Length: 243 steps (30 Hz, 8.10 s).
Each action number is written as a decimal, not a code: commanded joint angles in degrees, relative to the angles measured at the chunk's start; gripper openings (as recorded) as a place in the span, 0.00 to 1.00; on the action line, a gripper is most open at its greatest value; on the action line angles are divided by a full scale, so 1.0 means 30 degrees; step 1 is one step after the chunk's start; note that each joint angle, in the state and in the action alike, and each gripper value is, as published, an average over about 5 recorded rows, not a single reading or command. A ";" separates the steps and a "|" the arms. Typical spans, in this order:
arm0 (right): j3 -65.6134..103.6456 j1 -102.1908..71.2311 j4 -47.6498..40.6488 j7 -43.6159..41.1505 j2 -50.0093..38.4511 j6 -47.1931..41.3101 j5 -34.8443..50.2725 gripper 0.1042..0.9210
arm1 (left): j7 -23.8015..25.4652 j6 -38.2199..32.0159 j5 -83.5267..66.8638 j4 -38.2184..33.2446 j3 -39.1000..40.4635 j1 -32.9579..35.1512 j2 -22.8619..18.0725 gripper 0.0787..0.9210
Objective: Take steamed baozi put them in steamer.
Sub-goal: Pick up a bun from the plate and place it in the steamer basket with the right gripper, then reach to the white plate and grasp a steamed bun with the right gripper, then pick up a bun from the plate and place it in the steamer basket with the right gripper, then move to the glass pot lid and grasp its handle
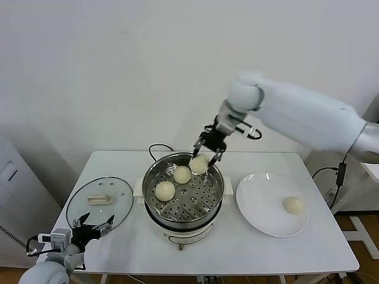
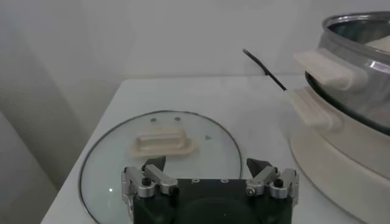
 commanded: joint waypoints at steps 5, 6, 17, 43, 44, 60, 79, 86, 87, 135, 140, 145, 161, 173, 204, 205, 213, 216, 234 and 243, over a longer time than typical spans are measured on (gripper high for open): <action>0.0352 -0.2104 0.1718 -0.0078 0.2236 0.3142 -0.3919 0.50 | 0.0004 -0.0026 -0.0005 -0.0061 -0.0056 0.0093 -0.0055 0.88; 0.0353 -0.2246 0.1801 -0.0080 0.2277 0.3163 -0.4036 0.50 | 0.0005 -0.0035 -0.0013 -0.0052 -0.0075 0.0108 -0.0048 0.88; 0.0415 -0.3755 0.2565 -0.0102 0.2253 0.3526 -0.5336 0.50 | 0.0021 -0.0120 -0.0048 0.0032 -0.0138 0.0177 -0.0040 0.88; 0.3390 -0.3017 -0.0005 -0.0687 0.1073 0.0883 -0.5014 0.87 | 0.0028 -0.0118 -0.0043 0.0056 -0.0170 0.0253 0.0080 0.88; 0.3492 -0.2654 -0.0513 -0.0866 0.0792 0.0262 -0.4451 0.88 | 0.0029 -0.0110 -0.0042 0.0040 -0.0160 0.0258 0.0105 0.88; 0.0176 -0.0712 -0.3909 -0.2729 -0.6746 -0.6169 0.0211 0.88 | 0.0012 0.0023 -0.0031 -0.0158 -0.0135 0.0224 0.0184 0.88; 0.5304 -0.8202 -0.8068 -0.2159 -0.8164 -0.4460 -0.4719 0.88 | -0.0034 0.0220 0.0027 -0.0195 -0.0079 0.0107 0.0225 0.88; 0.6816 -0.9543 -0.9191 -0.1615 -0.7602 -0.4028 -0.5940 0.88 | -0.0056 0.0320 0.0063 -0.0210 0.0052 0.0002 0.0193 0.88; 0.6978 -0.9726 -0.9325 -0.1534 -0.7516 -0.4004 -0.6046 0.88 | -0.0061 0.0328 0.0072 -0.0217 0.0069 0.0002 0.0179 0.88; 0.7147 -0.9639 -0.9968 -0.0921 -0.6700 -0.4817 -0.5433 0.38 | -0.0239 0.0396 0.0184 -0.0552 -0.0158 0.0355 -0.0027 0.88; 0.2201 -0.5522 -0.6795 -0.1227 -0.8249 -0.7015 -0.1044 0.38 | -0.0273 0.0467 0.0416 -0.0712 -0.0174 0.0403 -0.0155 0.88; -0.2225 -0.1307 -0.3931 -0.0986 -0.8871 -0.9379 0.2773 0.38 | -0.0307 0.0506 0.0541 -0.0835 -0.0164 0.0473 -0.0192 0.88; -0.8418 0.6077 0.0709 0.2840 -0.4266 -1.6406 1.0558 0.39 | -0.0326 0.0412 0.0816 -0.1057 -0.0104 0.0663 -0.0410 0.88; -0.8369 0.5654 0.1217 0.6713 -0.1007 -1.9468 1.4049 0.40 | -0.0313 0.0329 0.0776 -0.0932 -0.0103 0.0529 -0.0379 0.88; -0.8166 0.0944 0.1348 1.0328 0.0117 -2.0966 1.3061 0.40 | -0.0290 0.0231 0.0420 -0.0447 -0.0085 0.0158 -0.0238 0.88; -0.8165 0.0901 0.1337 1.0332 0.0093 -2.0968 1.3003 0.40 | -0.0289 0.0223 0.0420 -0.0446 -0.0093 0.0176 -0.0240 0.88; -0.7868 0.0498 0.1111 1.0491 0.0063 -2.0927 1.2742 0.41 | -0.0283 0.0190 0.0419 -0.0436 -0.0088 0.0250 -0.0288 0.88; -0.7512 0.0537 0.1040 1.0275 0.0010 -2.0885 1.2766 0.47 | -0.0280 0.0172 0.0424 -0.0420 -0.0088 0.0315 -0.0297 0.88; 0.0263 -0.1738 0.2510 1.2454 -0.8145 -1.7301 1.6642 0.88 | -0.0338 0.0260 0.0460 -0.0419 -0.0248 0.0077 -0.0368 0.88; 1.2506 -1.4719 0.3944 1.8329 -1.1434 -1.2116 1.7283 0.88 | -0.0339 0.0239 0.0278 -0.0516 -0.0193 -0.0255 -0.0150 0.88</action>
